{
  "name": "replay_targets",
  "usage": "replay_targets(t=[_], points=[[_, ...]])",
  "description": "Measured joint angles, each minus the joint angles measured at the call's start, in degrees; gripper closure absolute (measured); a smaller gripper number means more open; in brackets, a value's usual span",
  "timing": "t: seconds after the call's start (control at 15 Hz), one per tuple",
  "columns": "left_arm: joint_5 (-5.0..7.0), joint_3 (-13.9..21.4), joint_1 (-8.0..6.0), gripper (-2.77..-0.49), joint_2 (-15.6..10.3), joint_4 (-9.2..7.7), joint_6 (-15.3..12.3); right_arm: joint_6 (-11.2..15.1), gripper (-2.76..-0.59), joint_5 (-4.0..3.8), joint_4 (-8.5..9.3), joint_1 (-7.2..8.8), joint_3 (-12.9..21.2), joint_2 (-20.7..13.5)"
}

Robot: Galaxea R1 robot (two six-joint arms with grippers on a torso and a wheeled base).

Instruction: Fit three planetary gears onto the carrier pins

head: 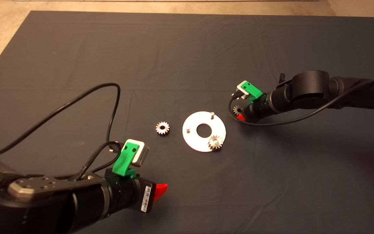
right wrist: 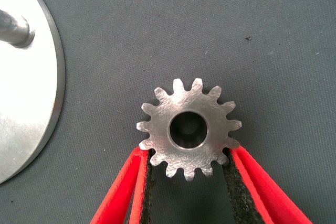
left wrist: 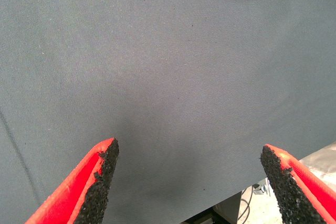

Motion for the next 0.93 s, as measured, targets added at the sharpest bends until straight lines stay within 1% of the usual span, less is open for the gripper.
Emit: replay_targets(t=[0.2, 0.4, 0.53, 0.67, 0.73, 0.87, 0.93], points=[[0.02, 0.0, -0.41, -1.91, 0.0, 0.0, -0.05, -0.02, -0.89, 0.02, -0.02, 0.0, 0.0, 0.0], [0.0, 0.0, -0.41, -1.91, 0.02, -0.02, -0.07, -0.7, -0.89, 0.0, -0.02, 0.0, 0.0, 0.02], [0.02, 0.0, -0.41, -1.91, 0.02, -0.02, -0.07, -0.71, -0.89, -0.18, -0.02, 0.0, 0.0, 0.44], [0.02, 0.0, -0.41, -1.91, 0.02, -0.02, -0.1, -0.74, -0.89, -0.05, -0.02, -0.01, 0.0, 1.02], [0.02, 0.0, -0.41, -1.91, 0.02, -0.02, -0.1, -0.77, -0.96, 0.04, -0.02, 0.0, 0.0, 1.13], [0.0, 0.0, -0.41, -1.91, 0.02, -0.02, -0.1, -0.79, -0.98, 0.12, -0.02, 0.0, 0.0, 1.11], [0.0, 0.0, -0.41, -1.91, 0.02, -0.02, -0.1, -0.79, -1.05, 0.12, -0.02, 0.0, 0.0, 1.11]])
